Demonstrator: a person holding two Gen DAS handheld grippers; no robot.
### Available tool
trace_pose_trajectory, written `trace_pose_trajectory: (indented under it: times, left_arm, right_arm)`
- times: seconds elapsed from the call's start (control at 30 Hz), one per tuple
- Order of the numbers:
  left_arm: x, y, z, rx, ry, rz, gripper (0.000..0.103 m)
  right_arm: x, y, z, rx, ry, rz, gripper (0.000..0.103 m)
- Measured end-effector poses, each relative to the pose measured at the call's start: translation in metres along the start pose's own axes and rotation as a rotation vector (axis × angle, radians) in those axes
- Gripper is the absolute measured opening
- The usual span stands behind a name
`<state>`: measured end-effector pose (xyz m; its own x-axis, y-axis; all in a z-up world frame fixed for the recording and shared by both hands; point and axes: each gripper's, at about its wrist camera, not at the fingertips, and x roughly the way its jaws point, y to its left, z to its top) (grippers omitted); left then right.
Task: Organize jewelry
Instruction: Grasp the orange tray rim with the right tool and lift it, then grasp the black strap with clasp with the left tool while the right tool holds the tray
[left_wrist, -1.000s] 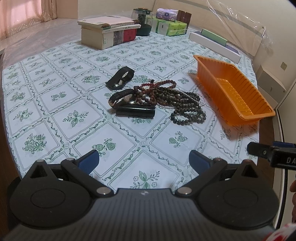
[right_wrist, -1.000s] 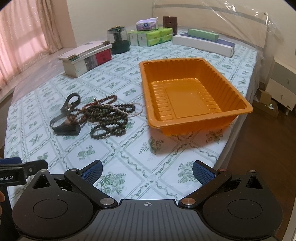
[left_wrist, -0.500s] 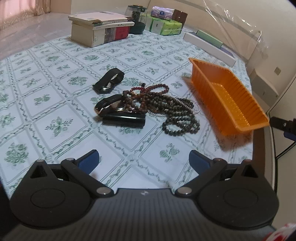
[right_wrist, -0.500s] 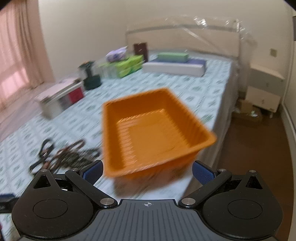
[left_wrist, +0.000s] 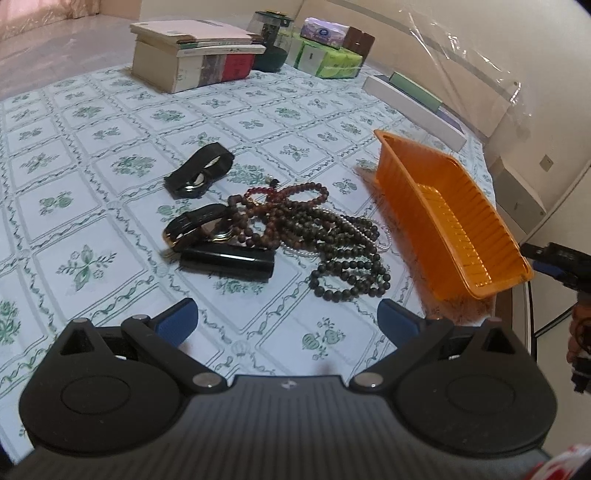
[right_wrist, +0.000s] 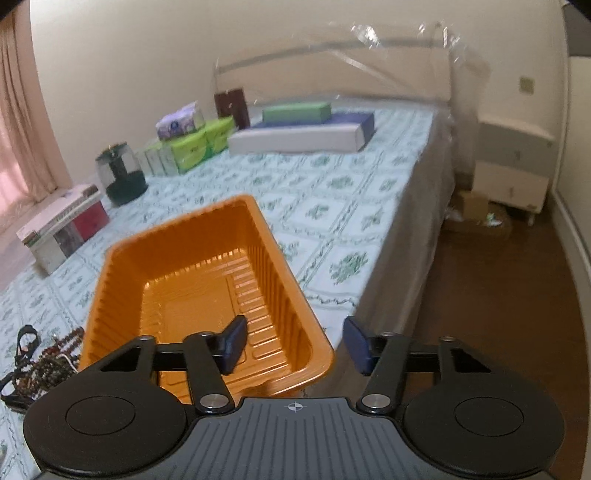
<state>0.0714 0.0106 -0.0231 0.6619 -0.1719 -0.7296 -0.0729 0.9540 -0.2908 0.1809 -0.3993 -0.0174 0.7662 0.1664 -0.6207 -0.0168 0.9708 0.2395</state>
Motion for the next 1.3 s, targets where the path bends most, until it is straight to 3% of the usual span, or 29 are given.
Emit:
trace_pose_trajectory:
  times: [0.47,0.63,0.9,1.3]
  left_arm:
    - [0.016,0.0,-0.002,0.013,0.015,-0.005,0.102]
    - [0.017,-0.001,-0.003,0.017,0.017,-0.007,0.102]
    - [0.014,-0.004,-0.005,0.044,0.003,-0.004,0.102]
    - [0.009,0.004,-0.006,0.093,-0.03,0.026,0.102]
  right_arm:
    - [0.059,-0.025,-0.005,0.056,0.138,0.074,0.029]
    - [0.061,-0.024,-0.005,0.061,0.151,0.099,0.012]
    - [0.045,-0.014,0.004,0.045,0.134,0.08,0.009]
    - [-0.003,0.052,0.007,-0.269,0.008,-0.041,0.005]
